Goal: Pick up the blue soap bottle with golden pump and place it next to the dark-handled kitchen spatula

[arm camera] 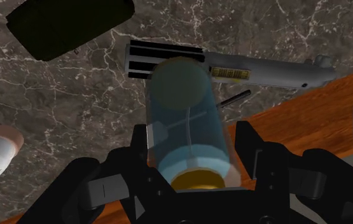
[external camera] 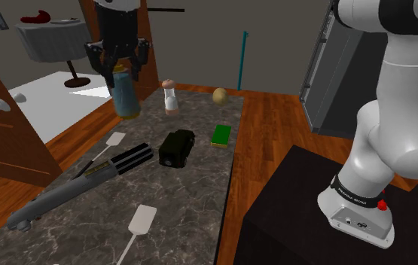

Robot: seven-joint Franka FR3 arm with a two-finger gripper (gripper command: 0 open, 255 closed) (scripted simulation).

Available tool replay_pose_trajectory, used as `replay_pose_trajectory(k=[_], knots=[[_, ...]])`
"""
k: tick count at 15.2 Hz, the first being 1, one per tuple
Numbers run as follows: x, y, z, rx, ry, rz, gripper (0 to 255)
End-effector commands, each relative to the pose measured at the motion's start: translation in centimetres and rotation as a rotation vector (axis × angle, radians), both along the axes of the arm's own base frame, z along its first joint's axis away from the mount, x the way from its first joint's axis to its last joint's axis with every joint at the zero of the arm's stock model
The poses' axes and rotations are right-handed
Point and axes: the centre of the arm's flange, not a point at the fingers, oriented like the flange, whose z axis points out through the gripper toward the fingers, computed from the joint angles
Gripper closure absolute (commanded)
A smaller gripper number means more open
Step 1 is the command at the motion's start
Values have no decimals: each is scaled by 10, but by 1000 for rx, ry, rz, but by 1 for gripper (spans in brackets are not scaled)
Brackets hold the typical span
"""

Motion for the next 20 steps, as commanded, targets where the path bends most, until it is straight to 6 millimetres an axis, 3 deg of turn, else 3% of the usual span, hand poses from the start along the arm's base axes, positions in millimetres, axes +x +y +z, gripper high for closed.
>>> replay_pose_trajectory(k=[1,5,20], knots=[[2,27,0,1,0,-2,255],[5,84,0,1,0,-2,255],[5,84,-79,1,0,-2,255]])
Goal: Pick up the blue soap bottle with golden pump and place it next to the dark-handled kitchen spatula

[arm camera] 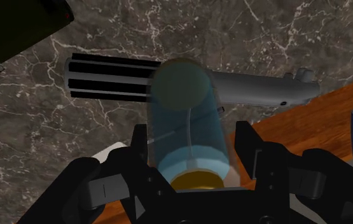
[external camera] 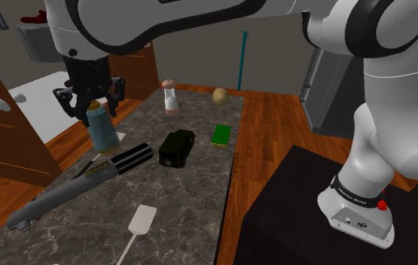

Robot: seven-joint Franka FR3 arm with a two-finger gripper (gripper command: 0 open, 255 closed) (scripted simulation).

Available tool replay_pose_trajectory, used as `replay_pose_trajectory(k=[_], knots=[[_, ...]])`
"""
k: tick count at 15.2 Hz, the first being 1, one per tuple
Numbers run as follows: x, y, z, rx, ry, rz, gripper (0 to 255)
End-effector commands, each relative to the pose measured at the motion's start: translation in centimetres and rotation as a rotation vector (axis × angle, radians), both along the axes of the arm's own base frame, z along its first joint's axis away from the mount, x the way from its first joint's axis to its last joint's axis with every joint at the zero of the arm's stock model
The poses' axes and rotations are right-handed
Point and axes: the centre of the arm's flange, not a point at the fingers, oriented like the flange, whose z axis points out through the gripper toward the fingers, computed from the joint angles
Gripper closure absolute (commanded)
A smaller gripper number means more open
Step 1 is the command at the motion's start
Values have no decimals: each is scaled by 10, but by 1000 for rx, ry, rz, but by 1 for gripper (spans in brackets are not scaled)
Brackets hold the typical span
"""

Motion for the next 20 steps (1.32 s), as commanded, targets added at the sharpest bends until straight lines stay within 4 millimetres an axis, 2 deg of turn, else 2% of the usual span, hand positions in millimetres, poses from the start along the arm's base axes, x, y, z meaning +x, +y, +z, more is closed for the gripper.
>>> replay_pose_trajectory(k=[1,20], knots=[[0,0,-10,1,-1,0,255],[0,0,-111,1,-1,0,255]])
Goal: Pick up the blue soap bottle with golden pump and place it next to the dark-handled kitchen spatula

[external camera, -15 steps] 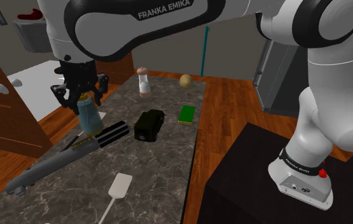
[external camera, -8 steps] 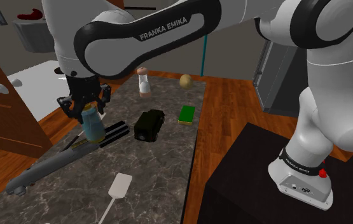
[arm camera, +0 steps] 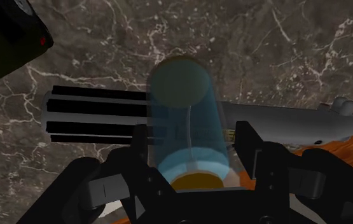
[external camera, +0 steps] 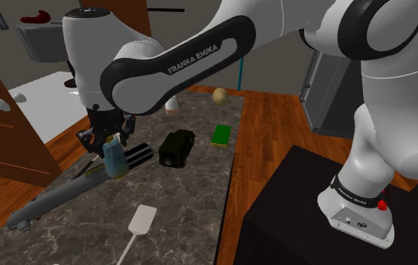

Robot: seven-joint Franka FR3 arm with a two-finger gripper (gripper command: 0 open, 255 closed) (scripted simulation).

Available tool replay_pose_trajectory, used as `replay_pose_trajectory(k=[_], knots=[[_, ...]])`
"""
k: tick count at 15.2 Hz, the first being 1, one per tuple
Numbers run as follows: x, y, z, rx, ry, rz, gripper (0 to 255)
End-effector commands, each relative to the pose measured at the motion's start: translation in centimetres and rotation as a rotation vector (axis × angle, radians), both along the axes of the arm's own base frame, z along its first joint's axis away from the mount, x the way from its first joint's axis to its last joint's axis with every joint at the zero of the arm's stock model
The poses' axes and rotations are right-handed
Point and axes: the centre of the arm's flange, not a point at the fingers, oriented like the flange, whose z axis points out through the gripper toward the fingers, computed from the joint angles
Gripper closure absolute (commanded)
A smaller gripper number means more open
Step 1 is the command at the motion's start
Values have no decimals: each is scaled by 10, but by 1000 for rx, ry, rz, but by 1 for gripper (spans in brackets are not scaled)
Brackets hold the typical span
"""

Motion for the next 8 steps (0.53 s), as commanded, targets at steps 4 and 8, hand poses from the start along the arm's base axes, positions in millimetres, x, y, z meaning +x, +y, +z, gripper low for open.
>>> replay_pose_trajectory(k=[4,8], knots=[[0,1,-26,0,-1,0,255],[0,1,-48,0,-1,0,255]])
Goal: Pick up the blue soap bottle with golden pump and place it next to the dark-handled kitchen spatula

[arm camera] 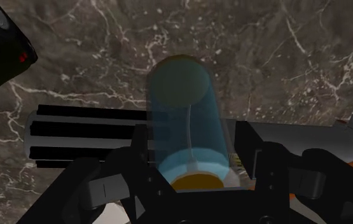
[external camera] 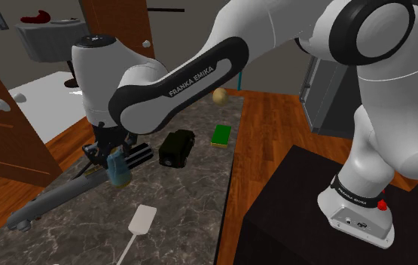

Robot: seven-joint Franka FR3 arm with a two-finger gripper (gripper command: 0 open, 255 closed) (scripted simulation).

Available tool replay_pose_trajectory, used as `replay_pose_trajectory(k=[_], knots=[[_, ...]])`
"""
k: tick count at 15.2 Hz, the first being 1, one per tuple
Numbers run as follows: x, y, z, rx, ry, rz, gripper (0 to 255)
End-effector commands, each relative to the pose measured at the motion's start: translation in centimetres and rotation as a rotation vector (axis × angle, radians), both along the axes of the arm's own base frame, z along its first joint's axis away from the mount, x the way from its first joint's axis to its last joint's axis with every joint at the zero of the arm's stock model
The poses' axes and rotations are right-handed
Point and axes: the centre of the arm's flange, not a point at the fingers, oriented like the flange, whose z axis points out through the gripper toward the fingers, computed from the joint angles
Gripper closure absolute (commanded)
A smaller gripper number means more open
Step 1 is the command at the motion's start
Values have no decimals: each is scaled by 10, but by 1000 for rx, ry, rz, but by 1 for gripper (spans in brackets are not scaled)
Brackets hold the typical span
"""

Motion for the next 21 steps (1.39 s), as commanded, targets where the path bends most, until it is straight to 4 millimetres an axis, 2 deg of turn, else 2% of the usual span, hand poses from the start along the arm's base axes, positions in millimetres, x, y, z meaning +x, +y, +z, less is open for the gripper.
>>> replay_pose_trajectory(k=[1,2,10,11,16,20,21], knots=[[0,-1,-11,0,0,0,255],[0,-1,-18,0,0,0,255],[0,-1,-18,0,0,0,255],[0,-1,-18,0,0,0,0],[0,-1,-18,0,0,0,0],[-11,-4,31,0,0,0,0],[-11,-4,31,0,0,0,0]])
